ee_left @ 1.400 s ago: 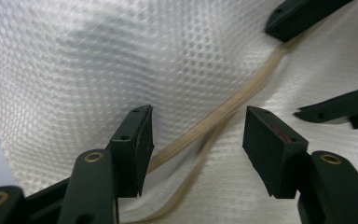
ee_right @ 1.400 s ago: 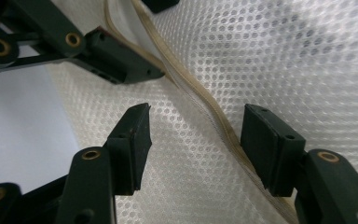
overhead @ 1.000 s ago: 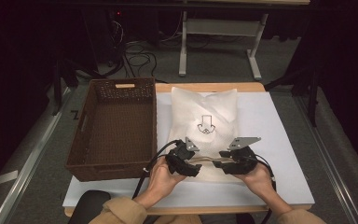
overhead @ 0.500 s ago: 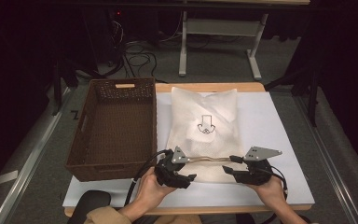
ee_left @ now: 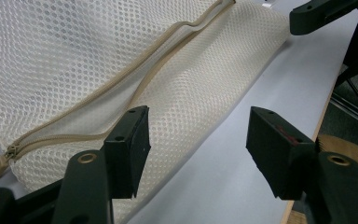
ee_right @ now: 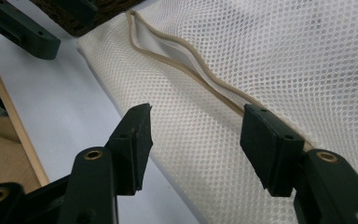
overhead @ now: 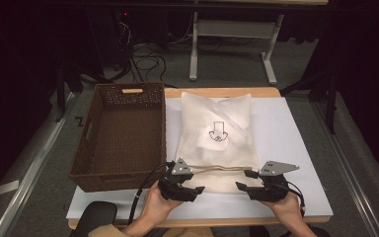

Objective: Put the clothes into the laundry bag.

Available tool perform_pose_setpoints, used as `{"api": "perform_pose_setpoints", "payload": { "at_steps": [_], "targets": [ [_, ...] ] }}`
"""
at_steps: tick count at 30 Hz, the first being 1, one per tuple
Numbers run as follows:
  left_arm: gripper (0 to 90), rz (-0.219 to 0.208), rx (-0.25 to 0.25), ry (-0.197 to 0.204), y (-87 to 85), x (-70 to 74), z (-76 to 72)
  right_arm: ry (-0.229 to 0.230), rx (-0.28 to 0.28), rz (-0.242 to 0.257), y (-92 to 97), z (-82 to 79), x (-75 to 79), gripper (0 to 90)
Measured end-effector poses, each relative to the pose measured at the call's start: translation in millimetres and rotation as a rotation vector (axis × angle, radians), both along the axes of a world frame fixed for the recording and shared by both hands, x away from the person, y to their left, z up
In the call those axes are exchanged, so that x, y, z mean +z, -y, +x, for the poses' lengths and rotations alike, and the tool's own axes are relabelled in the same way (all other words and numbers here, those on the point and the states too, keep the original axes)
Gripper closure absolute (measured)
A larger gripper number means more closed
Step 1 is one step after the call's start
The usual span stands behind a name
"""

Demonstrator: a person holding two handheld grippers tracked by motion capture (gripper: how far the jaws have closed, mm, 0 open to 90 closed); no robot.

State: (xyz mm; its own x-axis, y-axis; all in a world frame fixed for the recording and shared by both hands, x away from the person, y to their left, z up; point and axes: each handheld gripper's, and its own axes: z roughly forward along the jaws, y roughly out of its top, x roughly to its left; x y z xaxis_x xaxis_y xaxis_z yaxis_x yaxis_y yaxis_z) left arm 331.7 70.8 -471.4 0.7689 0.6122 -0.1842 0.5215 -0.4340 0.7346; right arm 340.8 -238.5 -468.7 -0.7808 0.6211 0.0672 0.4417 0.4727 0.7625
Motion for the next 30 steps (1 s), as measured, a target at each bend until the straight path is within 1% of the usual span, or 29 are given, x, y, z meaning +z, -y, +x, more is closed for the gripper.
{"api": "perform_pose_setpoints", "payload": {
  "at_steps": [2,3,5,6,8,10,11,12,13,15,17,18,21,24,26,30],
  "targets": [
    [39.6,0.009,0.003,0.005,0.9,-1.0,-0.4,-0.003,-0.005,0.01,0.8,0.5,-2.4,43.8],
    [39.6,0.023,0.003,0.011,1.7,-1.7,-0.9,-0.011,-0.01,0.017,1.3,0.8,-4.3,43.8],
    [39.6,0.034,0.002,0.015,3.5,-4.0,-2.7,-0.024,-0.015,0.023,2.5,1.3,-8.9,43.8],
    [39.5,0.039,-0.002,0.017,4.4,-5.2,-3.5,-0.022,-0.018,0.019,2.9,0.7,-11.2,43.8],
    [39.5,0.063,-0.003,0.034,6.1,-7.0,-4.5,-0.018,-0.024,0.004,3.2,-1.7,-13.6,44.0],
    [39.5,0.088,0.005,0.056,6.4,-8.5,-3.7,-0.017,-0.026,0.012,3.6,-3.0,-13.2,43.9],
    [39.6,0.084,0.011,0.053,5.2,-8.9,-2.8,-0.019,-0.027,0.006,3.3,-3.2,-13.4,43.8],
    [39.6,0.072,0.017,0.044,3.8,-9.8,-1.9,-0.021,-0.031,-0.001,2.5,-3.2,-14.6,43.9],
    [39.7,0.065,0.022,0.035,2.7,-11.1,-1.3,-0.03,-0.031,-0.007,2.0,-2.7,-16.1,43.8],
    [39.8,0.079,0.025,0.028,2.8,-14.7,-0.8,-0.046,-0.028,-0.021,-0.5,-2.1,-20.3,43.8],
    [39.7,0.099,0.023,0.036,3.3,-16.5,-0.6,-0.054,-0.017,-0.035,-3.8,-2.1,-23.6,43.7],
    [39.6,0.1,0.022,0.038,3.6,-16.6,-0.4,-0.057,-0.014,-0.044,-5.1,-2.3,-24.2,43.7],
    [39.2,0.092,0.022,0.041,3.4,-16.3,0.0,-0.048,-0.001,-0.048,-6.8,-2.4,-24.9,43.5],
    [39.1,0.103,0.02,0.039,3.4,-17.3,0.5,-0.012,-0.004,-0.055,-6.1,-3.6,-24.1,43.8],
    [39.1,0.107,0.021,0.039,3.7,-17.7,0.8,-0.007,-0.006,-0.056,-4.9,-2.9,-23.9,44.4],
    [38.3,0.096,0.018,0.034,4.8,-17.7,0.1,0.002,-0.007,-0.061,-5.2,-3.3,-24.6,44.7]
  ]
}}
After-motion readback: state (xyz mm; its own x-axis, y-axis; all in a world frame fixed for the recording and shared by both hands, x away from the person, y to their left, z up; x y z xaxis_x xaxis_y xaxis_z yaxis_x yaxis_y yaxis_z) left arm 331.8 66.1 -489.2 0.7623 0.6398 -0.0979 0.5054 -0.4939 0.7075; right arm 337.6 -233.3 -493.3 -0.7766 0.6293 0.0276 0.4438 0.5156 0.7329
